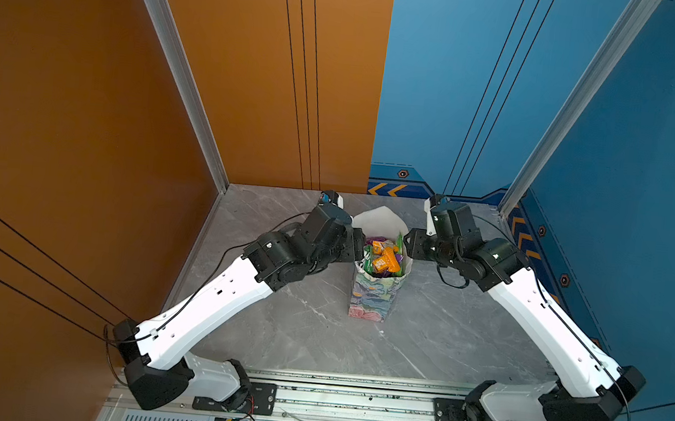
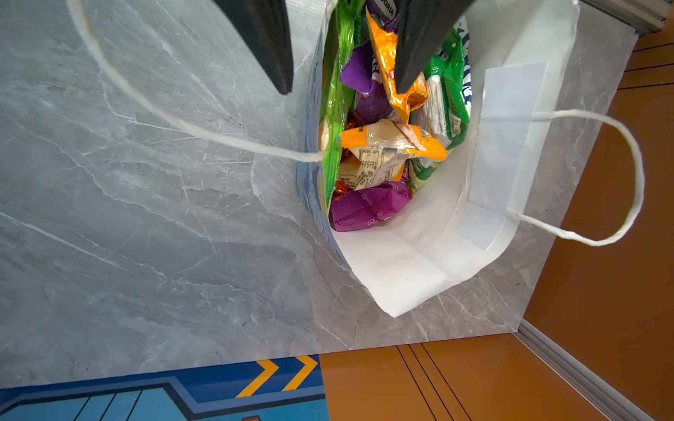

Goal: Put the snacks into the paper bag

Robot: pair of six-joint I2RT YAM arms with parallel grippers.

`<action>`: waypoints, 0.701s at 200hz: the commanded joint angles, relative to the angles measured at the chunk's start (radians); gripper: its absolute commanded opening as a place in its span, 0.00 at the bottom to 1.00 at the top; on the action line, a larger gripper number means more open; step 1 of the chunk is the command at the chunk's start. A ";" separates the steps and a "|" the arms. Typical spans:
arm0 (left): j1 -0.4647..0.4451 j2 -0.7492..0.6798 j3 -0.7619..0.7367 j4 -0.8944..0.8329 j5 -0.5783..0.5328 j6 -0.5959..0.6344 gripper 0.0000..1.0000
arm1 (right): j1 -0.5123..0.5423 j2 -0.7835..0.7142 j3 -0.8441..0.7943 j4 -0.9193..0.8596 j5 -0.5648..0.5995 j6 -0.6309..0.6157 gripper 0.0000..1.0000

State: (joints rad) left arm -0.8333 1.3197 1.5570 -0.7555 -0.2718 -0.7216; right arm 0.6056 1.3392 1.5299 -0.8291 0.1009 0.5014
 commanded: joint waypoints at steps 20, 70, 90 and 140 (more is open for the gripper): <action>0.019 -0.078 -0.040 -0.002 -0.033 0.043 0.91 | -0.003 -0.067 -0.002 -0.021 0.001 0.018 0.56; 0.058 -0.261 -0.224 0.111 -0.124 0.067 0.98 | -0.006 -0.167 -0.022 -0.016 -0.050 0.029 1.00; 0.088 -0.363 -0.337 0.160 -0.195 0.058 0.98 | -0.023 -0.227 -0.040 -0.017 -0.035 0.026 1.00; 0.214 -0.558 -0.568 0.220 -0.310 0.028 0.98 | -0.131 -0.419 -0.142 -0.012 0.054 0.016 1.00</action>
State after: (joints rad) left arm -0.6666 0.8177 1.0851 -0.5907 -0.4866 -0.6815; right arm 0.5179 0.9939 1.4433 -0.8288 0.0883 0.5205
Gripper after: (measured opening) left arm 0.977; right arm 0.997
